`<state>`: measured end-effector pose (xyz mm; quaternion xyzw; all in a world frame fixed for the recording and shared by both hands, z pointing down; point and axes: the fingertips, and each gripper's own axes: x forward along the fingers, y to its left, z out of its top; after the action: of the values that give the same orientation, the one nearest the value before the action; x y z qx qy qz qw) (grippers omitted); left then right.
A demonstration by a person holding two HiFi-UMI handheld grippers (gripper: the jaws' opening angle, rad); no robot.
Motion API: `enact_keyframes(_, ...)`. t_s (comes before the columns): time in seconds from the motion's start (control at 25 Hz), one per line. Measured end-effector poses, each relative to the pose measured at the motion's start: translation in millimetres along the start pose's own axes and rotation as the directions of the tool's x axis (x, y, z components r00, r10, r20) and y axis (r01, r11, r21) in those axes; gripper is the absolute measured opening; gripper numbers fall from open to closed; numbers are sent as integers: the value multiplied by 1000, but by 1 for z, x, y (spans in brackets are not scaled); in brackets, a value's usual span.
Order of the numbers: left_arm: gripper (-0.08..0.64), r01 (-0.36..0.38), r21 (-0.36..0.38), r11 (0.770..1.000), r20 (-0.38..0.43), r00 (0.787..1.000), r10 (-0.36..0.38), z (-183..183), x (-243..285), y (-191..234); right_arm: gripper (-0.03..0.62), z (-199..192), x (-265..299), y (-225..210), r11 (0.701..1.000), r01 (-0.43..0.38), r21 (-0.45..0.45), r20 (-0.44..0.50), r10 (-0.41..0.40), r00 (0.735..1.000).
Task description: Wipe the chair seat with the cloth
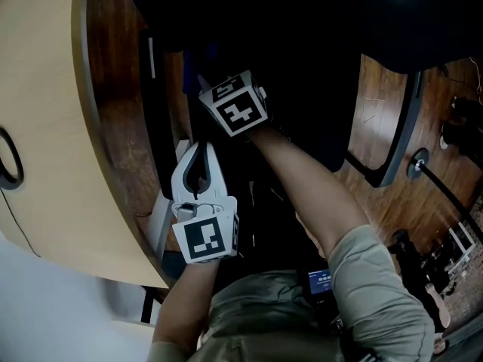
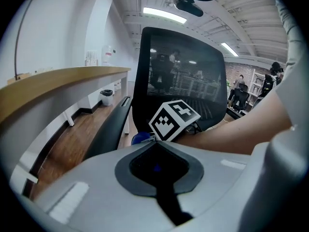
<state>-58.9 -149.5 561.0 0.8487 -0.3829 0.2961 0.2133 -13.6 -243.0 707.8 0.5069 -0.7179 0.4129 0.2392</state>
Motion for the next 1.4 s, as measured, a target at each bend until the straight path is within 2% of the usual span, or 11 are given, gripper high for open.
enact_keyframes(0.28,6,10,4,1000,-13,1000,-10,-9,9,-9,87,-3,-19,-39,997,69,39,21,-70,997)
enact_keyframes(0.52,5,11,5,1000,19,1000,-11,3,21,-29,87,-19,-54,-85,987,145,71,17,-146,989)
enact_keyframes(0.84,6,102,68,992,-19,995,-101,1,34,-76,87,-46,-116,-163,945,281,169,7,-286,958)
enact_keyframes(1.0,6,145,91,985,-26,989,-143,3,42,-100,87,-63,-148,-200,907,351,233,-3,-361,933)
enact_keyframes(1.16,6,177,113,978,-33,984,-175,8,48,-122,87,-86,-180,-234,856,415,308,-22,-429,903)
enact_keyframes(1.4,6,204,134,970,-45,979,-200,7,57,-148,87,-126,-224,-283,729,500,467,-51,-542,839)
